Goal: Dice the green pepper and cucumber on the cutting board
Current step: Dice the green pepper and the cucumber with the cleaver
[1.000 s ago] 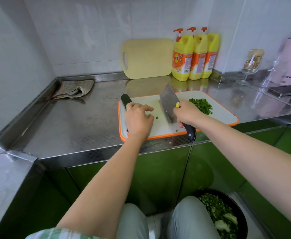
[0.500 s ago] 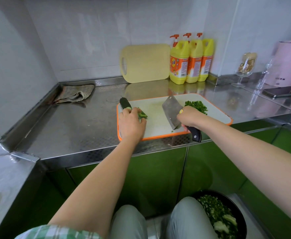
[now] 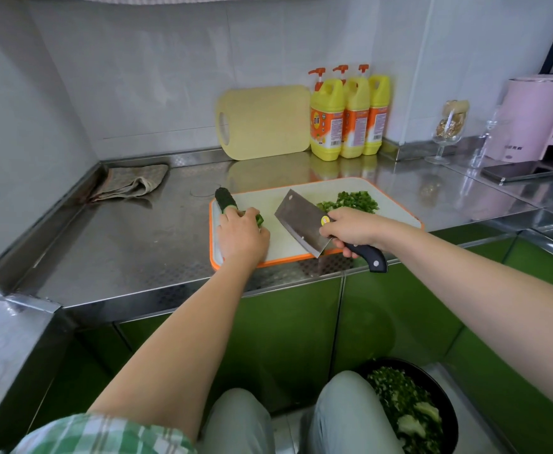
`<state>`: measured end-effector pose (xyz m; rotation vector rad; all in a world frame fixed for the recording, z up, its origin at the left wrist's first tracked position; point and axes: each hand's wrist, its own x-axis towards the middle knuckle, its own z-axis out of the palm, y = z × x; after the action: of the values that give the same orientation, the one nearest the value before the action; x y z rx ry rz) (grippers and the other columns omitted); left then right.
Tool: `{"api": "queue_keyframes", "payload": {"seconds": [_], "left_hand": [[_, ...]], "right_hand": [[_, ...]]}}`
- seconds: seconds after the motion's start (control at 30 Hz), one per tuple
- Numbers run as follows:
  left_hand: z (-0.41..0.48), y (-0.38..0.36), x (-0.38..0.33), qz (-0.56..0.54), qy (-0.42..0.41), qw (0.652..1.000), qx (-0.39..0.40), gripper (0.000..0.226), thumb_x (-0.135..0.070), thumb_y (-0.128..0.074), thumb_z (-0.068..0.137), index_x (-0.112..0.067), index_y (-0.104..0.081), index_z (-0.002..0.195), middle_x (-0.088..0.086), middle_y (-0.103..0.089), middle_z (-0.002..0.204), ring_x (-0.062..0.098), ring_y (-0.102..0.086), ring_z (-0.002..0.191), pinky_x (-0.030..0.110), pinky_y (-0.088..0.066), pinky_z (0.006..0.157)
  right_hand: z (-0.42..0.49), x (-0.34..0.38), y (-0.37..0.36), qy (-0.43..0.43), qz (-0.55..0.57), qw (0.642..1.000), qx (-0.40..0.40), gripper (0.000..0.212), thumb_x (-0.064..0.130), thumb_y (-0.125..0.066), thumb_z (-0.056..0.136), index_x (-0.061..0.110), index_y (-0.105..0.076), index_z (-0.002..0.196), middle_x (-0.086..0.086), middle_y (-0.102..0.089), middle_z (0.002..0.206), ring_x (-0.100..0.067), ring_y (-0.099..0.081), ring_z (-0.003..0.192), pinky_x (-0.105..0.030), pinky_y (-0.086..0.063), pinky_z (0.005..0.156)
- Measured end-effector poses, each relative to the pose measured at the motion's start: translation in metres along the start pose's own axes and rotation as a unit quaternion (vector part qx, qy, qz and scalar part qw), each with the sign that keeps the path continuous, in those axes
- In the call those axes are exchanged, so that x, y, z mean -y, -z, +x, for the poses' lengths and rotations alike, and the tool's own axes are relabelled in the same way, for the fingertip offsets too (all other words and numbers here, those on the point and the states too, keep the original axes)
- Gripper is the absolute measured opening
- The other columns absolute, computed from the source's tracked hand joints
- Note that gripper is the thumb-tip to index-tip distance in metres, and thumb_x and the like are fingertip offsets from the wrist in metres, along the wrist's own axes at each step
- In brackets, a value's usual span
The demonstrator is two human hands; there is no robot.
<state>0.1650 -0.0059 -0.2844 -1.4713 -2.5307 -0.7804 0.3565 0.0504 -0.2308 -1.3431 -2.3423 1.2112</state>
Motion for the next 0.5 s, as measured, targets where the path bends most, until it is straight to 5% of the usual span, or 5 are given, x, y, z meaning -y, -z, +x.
{"api": "queue_keyframes", "payload": {"seconds": [0.17,0.5], "left_hand": [[0.003,-0.002,-0.001,0.02,0.012,1.0,0.008,0.036,-0.029,-0.05,0.092,-0.022,-0.057,0.126,0.015,-0.046,0.127,0.034,-0.04,0.117,0.037,-0.032,0.098],[0.014,-0.006,-0.004,0.029,-0.004,1.0,-0.01,0.025,-0.027,-0.052,0.09,-0.02,-0.063,0.111,0.011,-0.059,0.113,0.032,-0.042,0.11,0.037,-0.034,0.088]], "right_hand": [[0.01,-0.009,0.007,-0.004,-0.002,1.0,0.002,0.012,0.012,-0.046,0.097,0.01,-0.043,0.085,-0.005,-0.045,0.061,-0.014,-0.045,0.039,-0.021,-0.038,0.038],[0.034,-0.021,0.025,-0.013,0.004,0.988,-0.155,0.023,0.008,-0.04,0.096,0.01,-0.043,0.073,-0.015,-0.05,0.061,-0.024,-0.048,0.045,-0.028,-0.041,0.048]]}}
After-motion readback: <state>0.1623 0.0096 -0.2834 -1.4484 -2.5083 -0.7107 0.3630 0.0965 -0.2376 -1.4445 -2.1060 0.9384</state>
